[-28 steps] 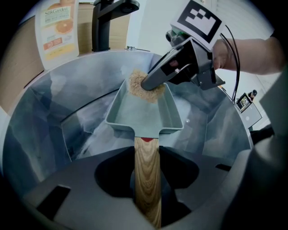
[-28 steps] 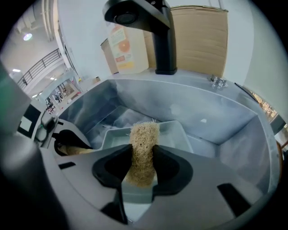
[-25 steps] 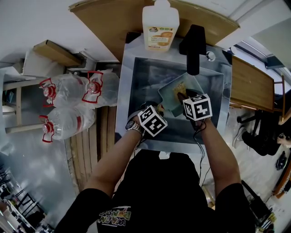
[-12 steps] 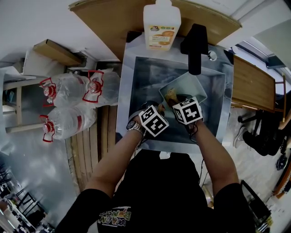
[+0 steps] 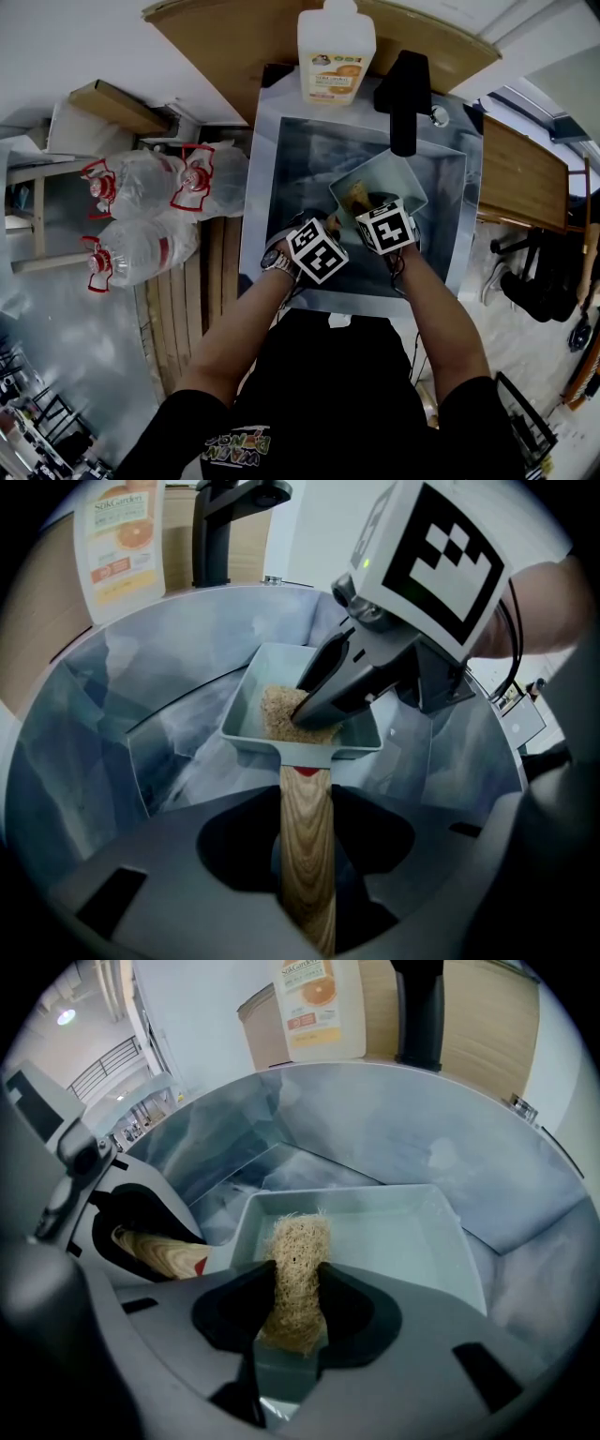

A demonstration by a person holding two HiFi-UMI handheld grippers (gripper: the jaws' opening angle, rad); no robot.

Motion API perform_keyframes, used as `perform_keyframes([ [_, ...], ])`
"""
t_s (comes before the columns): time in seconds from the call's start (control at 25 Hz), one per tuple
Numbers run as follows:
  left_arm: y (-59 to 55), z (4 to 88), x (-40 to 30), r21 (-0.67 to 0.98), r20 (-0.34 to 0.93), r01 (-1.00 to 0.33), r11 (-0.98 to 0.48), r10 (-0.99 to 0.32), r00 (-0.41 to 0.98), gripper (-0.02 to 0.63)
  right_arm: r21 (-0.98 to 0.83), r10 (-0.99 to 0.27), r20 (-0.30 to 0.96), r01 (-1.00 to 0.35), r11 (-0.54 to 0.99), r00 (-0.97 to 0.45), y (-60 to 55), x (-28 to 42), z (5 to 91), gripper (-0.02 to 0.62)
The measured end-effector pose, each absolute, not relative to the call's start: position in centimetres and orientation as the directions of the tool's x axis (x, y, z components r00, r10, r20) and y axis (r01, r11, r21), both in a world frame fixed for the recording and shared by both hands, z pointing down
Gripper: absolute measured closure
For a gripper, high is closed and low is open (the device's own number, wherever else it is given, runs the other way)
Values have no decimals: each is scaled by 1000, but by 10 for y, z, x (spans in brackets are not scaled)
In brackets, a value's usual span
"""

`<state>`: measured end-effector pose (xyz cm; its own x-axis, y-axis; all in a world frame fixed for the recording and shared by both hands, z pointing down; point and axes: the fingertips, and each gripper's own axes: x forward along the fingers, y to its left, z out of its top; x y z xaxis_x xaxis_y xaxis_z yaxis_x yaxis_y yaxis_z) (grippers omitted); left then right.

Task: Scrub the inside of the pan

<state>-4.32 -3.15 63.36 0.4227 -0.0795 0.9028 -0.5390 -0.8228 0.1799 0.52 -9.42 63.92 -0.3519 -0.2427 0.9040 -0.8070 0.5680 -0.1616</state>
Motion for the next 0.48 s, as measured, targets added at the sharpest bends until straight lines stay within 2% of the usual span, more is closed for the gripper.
perform_keyframes([
  [0.48,-32,633,-43,179,902,-539,-823,-81,424,433,-25,-322,920,-854,520,-223,-127,64,642,449],
])
